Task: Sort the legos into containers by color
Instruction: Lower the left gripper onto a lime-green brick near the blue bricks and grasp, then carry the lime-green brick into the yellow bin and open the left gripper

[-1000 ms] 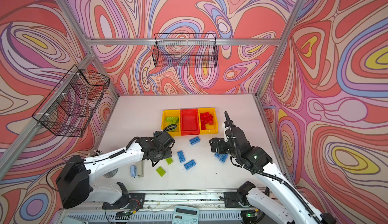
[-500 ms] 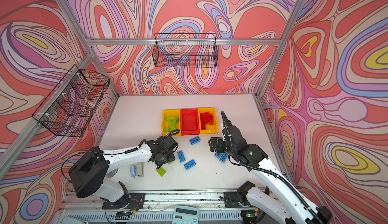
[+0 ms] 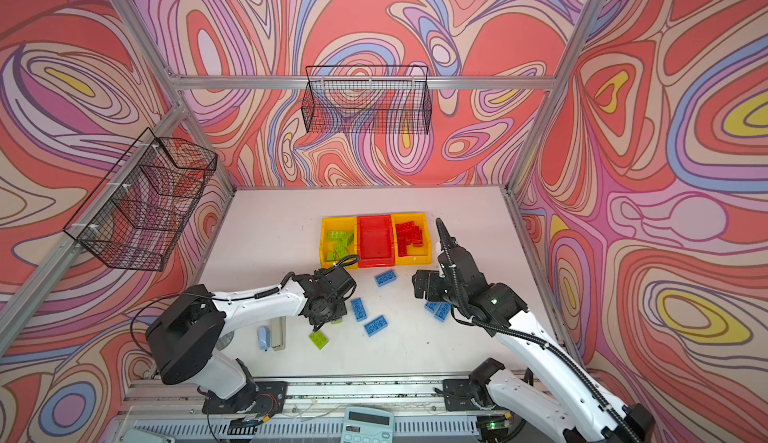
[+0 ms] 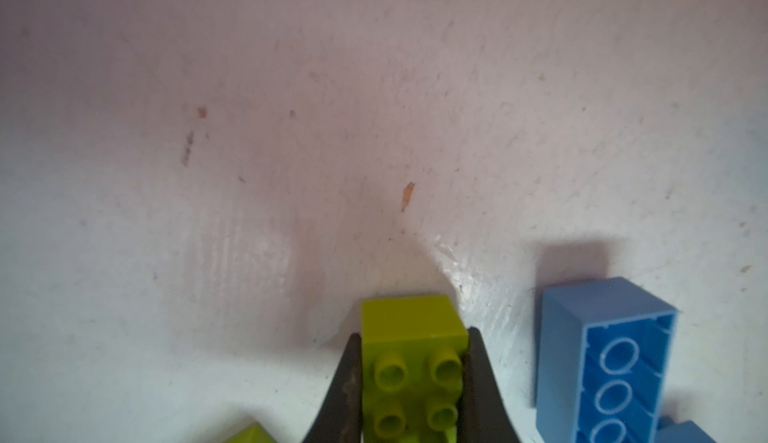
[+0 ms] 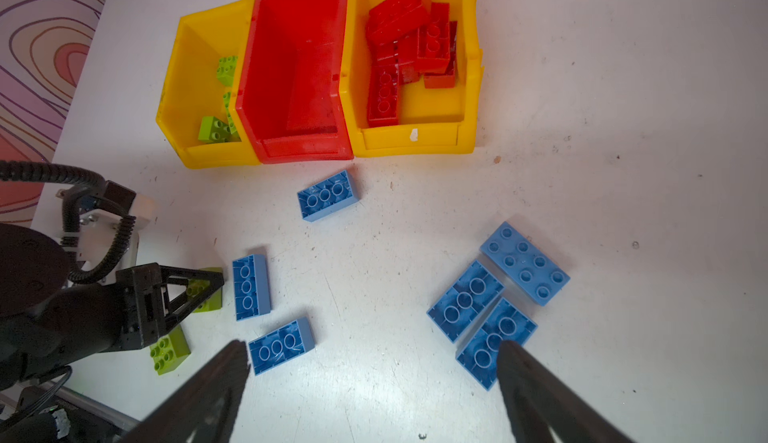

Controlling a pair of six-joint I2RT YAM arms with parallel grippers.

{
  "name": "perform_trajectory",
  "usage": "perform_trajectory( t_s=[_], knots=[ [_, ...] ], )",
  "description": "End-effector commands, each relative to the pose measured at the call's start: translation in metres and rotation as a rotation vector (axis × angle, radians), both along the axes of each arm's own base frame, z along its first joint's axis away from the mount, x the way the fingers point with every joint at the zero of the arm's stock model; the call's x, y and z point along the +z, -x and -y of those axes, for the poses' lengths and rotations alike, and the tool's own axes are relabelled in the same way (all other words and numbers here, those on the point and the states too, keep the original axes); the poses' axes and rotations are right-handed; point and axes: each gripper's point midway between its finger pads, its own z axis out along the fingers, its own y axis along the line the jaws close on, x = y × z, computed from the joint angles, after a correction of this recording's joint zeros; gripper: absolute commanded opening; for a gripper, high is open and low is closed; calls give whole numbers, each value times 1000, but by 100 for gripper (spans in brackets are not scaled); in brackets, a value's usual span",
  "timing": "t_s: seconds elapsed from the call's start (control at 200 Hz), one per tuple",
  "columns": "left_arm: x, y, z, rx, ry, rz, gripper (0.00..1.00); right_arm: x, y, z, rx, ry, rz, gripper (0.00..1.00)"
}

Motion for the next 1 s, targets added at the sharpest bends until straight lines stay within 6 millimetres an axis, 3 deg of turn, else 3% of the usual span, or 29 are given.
perform_trajectory(
  t_s=[0.0, 0.165, 0.3, 0.466, 0.651, 0.836, 0.997],
  knots=[
    [26, -12, -9, -37, -109, 32, 14, 7, -6, -3, 4, -3, 34, 98],
    [66, -48, -2, -76, -145, 101, 14, 17, -10, -5, 2, -17, 68, 98],
    [84, -87, -2, -64, -119, 135, 14, 19, -12, -4, -3, -10, 76, 98],
    [93, -137, -2, -45, -78, 155, 14, 20, -16, -3, -7, 8, 85, 98],
    [84, -189, -9, -10, -47, 144, 16, 18, -20, -4, -7, 20, 79, 98],
    [79, -217, -8, -11, -13, 130, 45, 12, -23, -3, -13, 46, 62, 98],
    [93, -206, -4, -3, 54, 154, 56, 11, -25, -6, -3, 43, 64, 98]
  ],
)
